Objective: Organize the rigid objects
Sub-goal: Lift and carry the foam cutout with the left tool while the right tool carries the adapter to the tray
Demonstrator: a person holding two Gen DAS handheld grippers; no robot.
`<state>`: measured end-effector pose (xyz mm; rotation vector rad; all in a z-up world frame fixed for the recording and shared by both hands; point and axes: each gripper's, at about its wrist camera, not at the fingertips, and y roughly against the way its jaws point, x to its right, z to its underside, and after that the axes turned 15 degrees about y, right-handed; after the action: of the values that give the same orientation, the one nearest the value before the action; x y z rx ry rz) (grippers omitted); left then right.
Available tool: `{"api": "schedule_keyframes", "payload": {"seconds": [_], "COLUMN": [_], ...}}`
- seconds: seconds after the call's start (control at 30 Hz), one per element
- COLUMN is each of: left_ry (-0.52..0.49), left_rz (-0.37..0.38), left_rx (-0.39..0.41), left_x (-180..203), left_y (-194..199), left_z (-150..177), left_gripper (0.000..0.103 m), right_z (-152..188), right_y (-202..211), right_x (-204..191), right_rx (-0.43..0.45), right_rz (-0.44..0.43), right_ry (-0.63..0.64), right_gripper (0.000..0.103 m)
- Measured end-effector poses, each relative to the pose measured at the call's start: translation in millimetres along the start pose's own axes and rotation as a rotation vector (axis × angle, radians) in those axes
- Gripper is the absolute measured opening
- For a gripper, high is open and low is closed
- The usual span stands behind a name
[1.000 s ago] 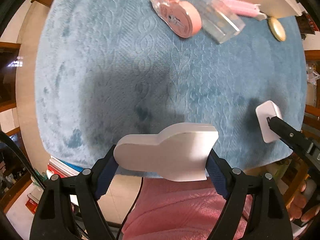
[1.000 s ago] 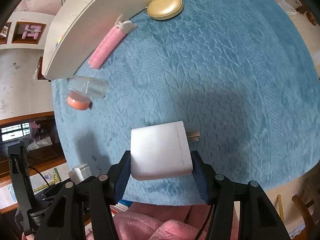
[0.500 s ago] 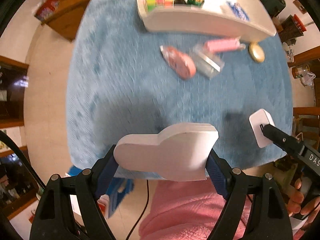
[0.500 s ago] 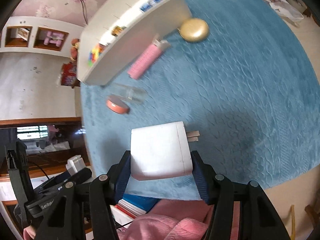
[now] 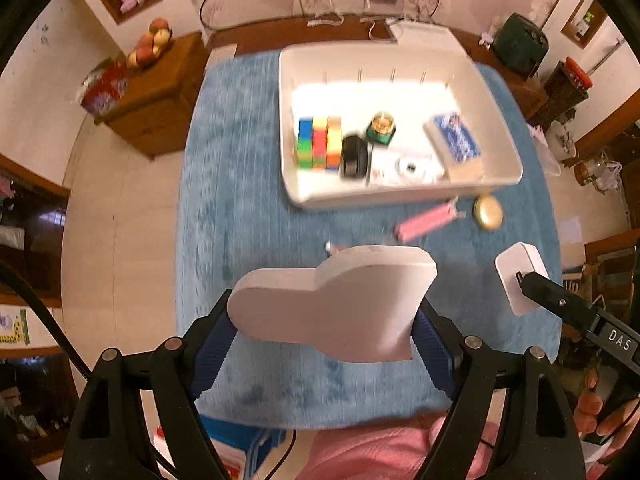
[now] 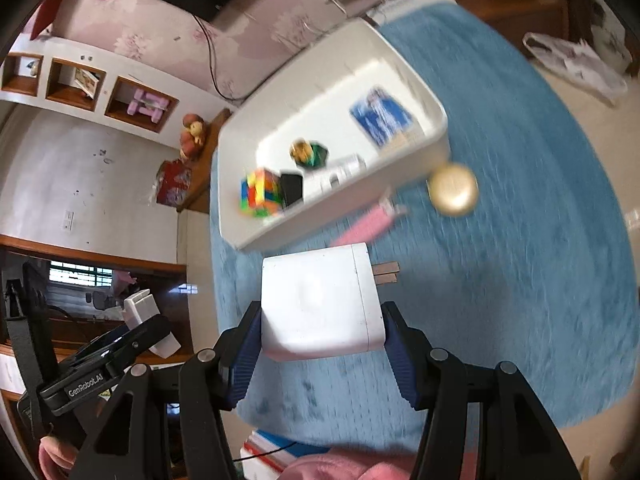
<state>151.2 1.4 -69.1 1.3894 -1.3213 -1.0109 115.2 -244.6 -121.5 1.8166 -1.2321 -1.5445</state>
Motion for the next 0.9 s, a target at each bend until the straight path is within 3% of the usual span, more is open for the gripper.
{"api": "schedule_keyframes", "payload": {"seconds": [0.23,0.47,0.63,0.8,0.9], "left_ry": [-0.055,-0.092,-0.088,-0.14,-0.127], "left_rz": [0.088,0.166,0.276,0.26,0.263], "left_rx": [0.124,0.245,0.299,0.409,0.39], "left_x": [23,39,40,51,55], "left_y": [11,12,2,-16,-35], "left_z": [-27,-47,-58,-61,-67], "left_gripper": [0.084,0.084,0.084,0.084,0.084], "right_z": [-50,-79,-92,-100,-105], "right_y": [4,-8,-27,-50,-65], "right_x": [-1,6,16,25,34], "right_rx": [0.084,0.153,0.165,0.164,0.151], "right_rz": [0.018,0.002,-0.022,-0.027,-0.027], "right_ry": [0.048,0.083,0.087,0.1,0.08], "right_gripper": [0.058,0.057,0.055,0.055,0.056]}}
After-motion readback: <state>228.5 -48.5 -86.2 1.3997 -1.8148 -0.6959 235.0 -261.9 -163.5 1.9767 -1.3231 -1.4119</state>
